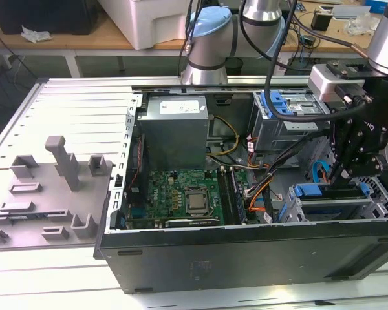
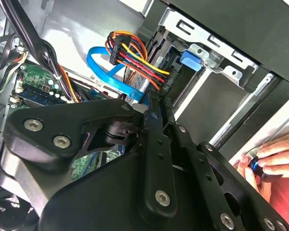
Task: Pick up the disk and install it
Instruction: 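Insert the second disk wire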
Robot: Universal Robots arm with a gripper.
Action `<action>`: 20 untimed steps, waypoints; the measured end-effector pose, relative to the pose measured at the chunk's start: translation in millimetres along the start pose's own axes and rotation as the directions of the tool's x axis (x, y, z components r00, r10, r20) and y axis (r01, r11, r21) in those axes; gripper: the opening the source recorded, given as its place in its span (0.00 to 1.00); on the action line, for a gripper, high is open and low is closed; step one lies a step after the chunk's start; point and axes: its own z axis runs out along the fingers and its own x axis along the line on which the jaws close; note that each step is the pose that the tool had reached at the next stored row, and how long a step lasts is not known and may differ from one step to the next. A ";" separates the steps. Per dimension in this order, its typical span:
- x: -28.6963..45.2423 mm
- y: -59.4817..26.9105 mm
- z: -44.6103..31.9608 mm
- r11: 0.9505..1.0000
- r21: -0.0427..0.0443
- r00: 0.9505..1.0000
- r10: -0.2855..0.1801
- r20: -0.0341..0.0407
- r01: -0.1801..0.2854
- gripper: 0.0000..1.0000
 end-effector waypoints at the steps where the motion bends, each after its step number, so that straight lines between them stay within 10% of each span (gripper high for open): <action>1: 0.0 -0.1 0.0 1.000 0.000 1.000 0.000 0.000 0.000 0.16; 20: 0.5 1.8 2.4 1.000 0.001 1.000 -0.001 0.000 0.001 0.16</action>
